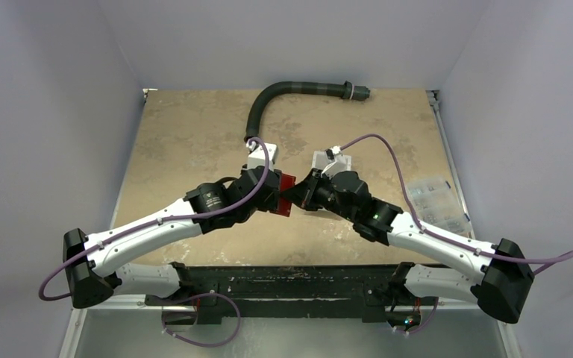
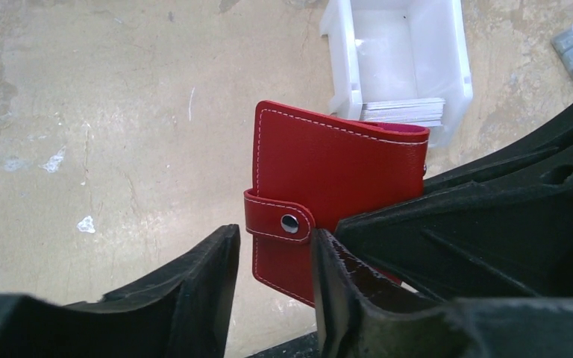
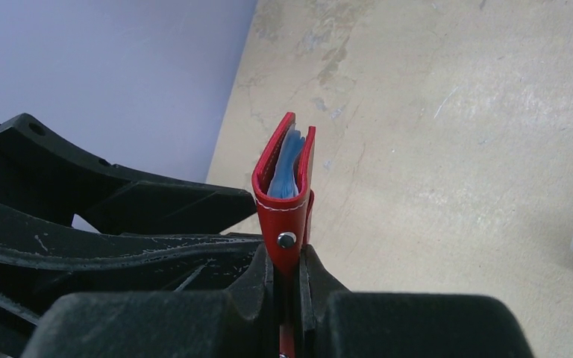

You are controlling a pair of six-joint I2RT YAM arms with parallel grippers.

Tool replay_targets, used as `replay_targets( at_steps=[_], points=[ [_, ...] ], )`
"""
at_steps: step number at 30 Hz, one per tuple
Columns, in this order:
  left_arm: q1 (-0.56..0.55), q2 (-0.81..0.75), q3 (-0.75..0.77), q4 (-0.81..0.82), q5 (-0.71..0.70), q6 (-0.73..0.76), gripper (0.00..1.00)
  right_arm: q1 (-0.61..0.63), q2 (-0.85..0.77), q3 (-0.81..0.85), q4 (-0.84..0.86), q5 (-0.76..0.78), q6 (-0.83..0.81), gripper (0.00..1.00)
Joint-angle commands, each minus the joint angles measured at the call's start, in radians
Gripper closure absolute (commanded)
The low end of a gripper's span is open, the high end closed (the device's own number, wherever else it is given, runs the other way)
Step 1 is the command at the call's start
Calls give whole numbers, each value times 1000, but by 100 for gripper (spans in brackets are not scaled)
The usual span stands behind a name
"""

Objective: Put the credit cards into the card holder
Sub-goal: Open the card holder at the center of the board.

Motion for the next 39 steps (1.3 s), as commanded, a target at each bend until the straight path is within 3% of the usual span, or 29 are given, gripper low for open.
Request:
replay_targets(
  at_steps=[1,4,6,7,10,16,18,22,28,32,35,39],
  points=[
    [-1,-3,0,4,-59,-5,61,15,-65,1,81,-57,19,100],
    [0,-9,-8,-49,-117,-11,72,15,-87,-21,95,-53,25,100],
    [0,-10,-4,-117,-175,-20,90,15,-94,-32,95,-73,25,100],
    [-1,-16,-1,-143,-198,-23,95,15,-98,-44,99,-87,27,100],
    [1,-57,-26,-149,-183,-4,100,14,-107,-97,152,-127,50,100],
    [1,-201,-133,-79,-15,-34,100,14,-96,-160,173,-161,43,100],
    [0,-259,-179,-44,46,-55,90,13,-96,-167,171,-161,41,100],
    [0,-339,-241,-16,97,-99,56,13,-53,-158,174,-195,2,100],
    [0,-407,-361,125,224,-136,13,13,24,-157,186,-197,-21,100],
    [0,-307,-376,111,190,-136,13,14,40,-163,222,-214,-12,100],
    [0,-246,-388,74,118,-159,24,13,45,-170,246,-228,-4,100],
    [0,-304,-436,85,53,-190,35,14,41,-185,259,-246,-7,100]
  ],
)
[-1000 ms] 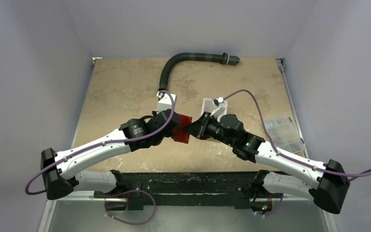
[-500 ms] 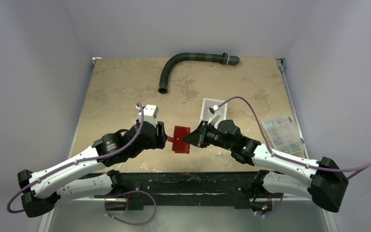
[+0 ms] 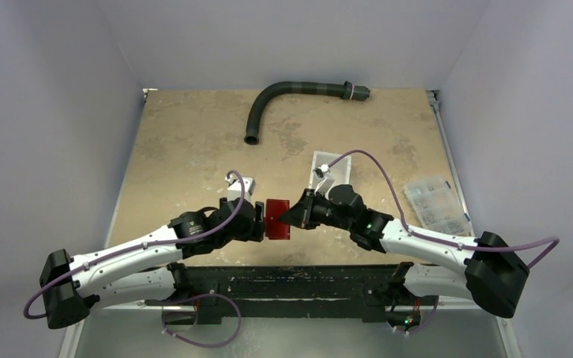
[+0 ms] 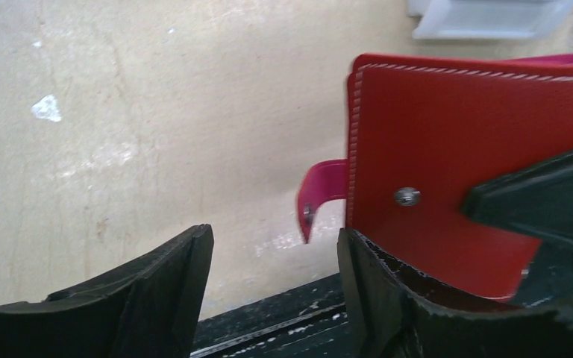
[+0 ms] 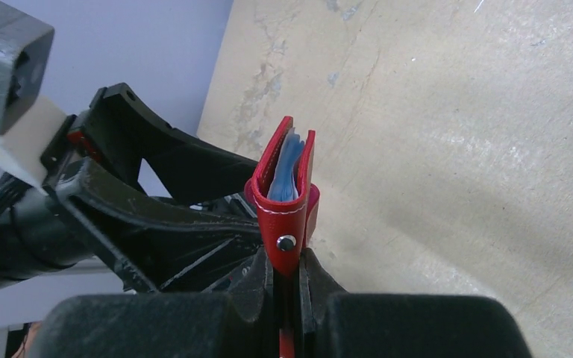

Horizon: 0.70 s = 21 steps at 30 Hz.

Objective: Put the credit cards into the card holder
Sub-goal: Open the card holder at the center of the board.

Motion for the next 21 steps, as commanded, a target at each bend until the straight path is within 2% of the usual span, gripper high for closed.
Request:
replay_targets(
  at_steps=[1,5,9,12,13,15,17,18,19,21],
  points=[
    [-1,-83,-45,31,-91,-42,37,3,-11,-14,94,-49,-6,100],
    [-2,-127,-74,69,-77,-30,42,3,-6,-22,115,-80,-17,100],
    [-2,-108,-63,81,-43,-8,42,3,-5,-27,137,-104,-29,100],
    [-2,-98,-56,80,-32,7,47,3,1,-36,164,-131,-26,100],
    [-1,-96,-56,75,-33,11,54,3,2,-42,179,-142,-21,100],
    [-2,-94,-47,51,-44,13,79,3,8,-51,192,-149,-16,100],
    [-2,-89,-33,16,-59,14,92,3,22,-55,182,-137,-14,100],
    [-2,-87,-24,-3,-66,15,97,3,43,-54,167,-130,-14,97],
    [-2,-88,-16,-15,-69,19,100,3,64,-39,120,-114,-30,85],
    [-2,-94,-4,-14,-46,29,100,13,126,56,-72,-17,-124,65]
  ],
)
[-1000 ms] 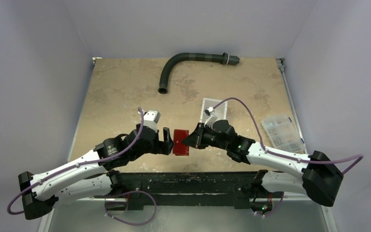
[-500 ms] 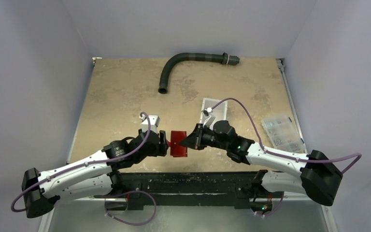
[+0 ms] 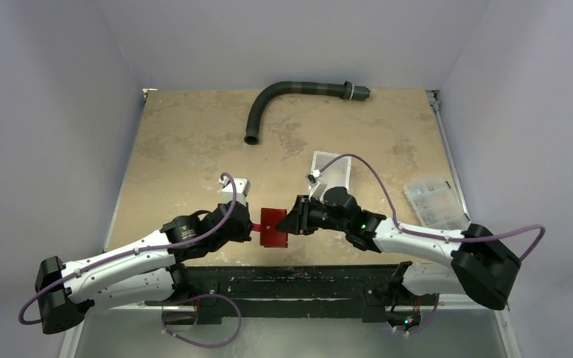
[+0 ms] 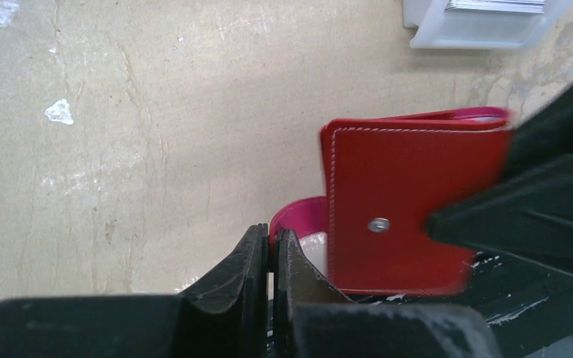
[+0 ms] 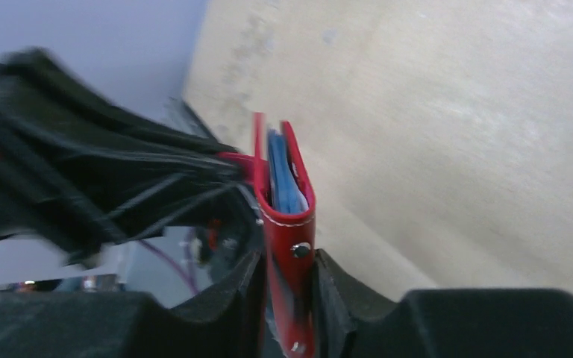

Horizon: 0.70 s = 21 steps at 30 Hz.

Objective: Put the credit cards into the card holder
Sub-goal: Open the card holder at the center of the board.

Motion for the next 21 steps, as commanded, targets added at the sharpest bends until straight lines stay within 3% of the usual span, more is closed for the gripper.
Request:
replay_targets(
  at_steps=[1,6,10,13,21],
  points=[
    [0,-9,59,-12,17,34,100,24,115,136,-246,120,-137,57],
    [0,28,24,139,172,40,100,72,213,223,-399,230,-209,32],
    [0,90,7,187,214,26,100,89,179,205,-437,271,-222,23],
    [0,85,-14,232,261,6,100,88,108,160,-473,313,-221,19],
    [0,34,-61,302,297,-35,100,91,-9,64,-320,208,-139,17]
  ],
)
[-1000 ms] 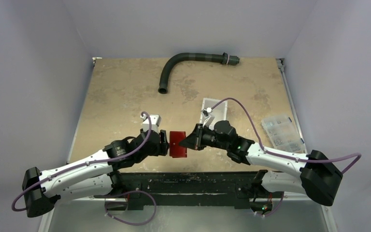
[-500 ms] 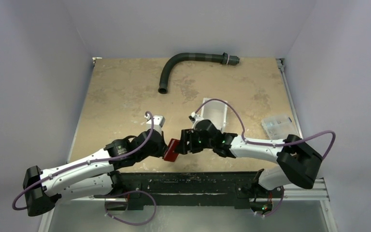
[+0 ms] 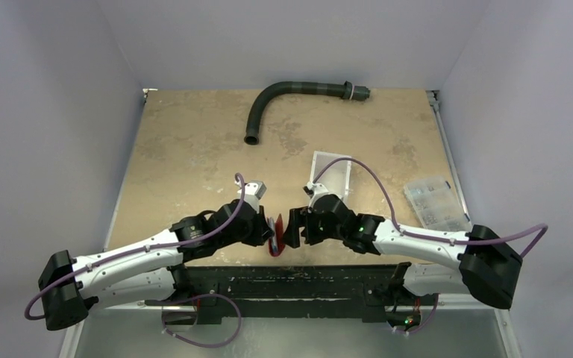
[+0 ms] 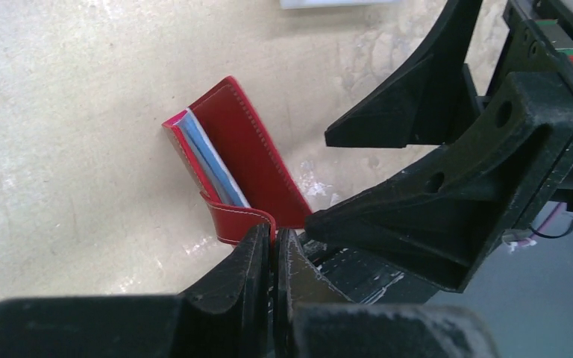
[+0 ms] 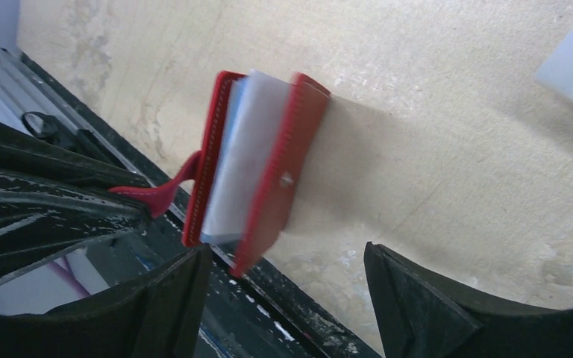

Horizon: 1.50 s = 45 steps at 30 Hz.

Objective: Put the credit cards into the card holder
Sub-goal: Open the card holder at the center of the board.

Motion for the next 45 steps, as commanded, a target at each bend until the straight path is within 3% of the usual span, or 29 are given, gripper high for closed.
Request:
replay_targets(
  at_steps=[1,6,10,15,23,29,33,38,42,45],
  points=[
    [0,-31,-19,89,37,-34,100,3,-28,-16,110,-42,38,17],
    [0,-16,-3,40,-7,-28,100,3,19,7,110,-10,30,19],
    [0,-39,-12,10,-49,-45,100,3,87,28,91,17,25,28],
    [0,-35,0,-139,-193,-117,100,3,82,5,49,104,6,34],
    [-1,82,-42,-256,-364,-314,100,2,53,-86,241,-21,86,54],
    [-1,157,-84,-194,-354,-328,100,1,68,-76,312,-79,111,53],
    [-1,150,-101,-182,-354,-338,100,1,94,-65,299,-69,115,45],
    [0,120,-119,-163,-350,-336,100,2,140,-32,345,-113,85,46],
    [0,110,-129,-143,-339,-325,100,9,200,-9,491,-235,99,54],
    [0,112,-129,-139,-339,-321,100,14,254,-1,613,-301,136,49]
  ],
)
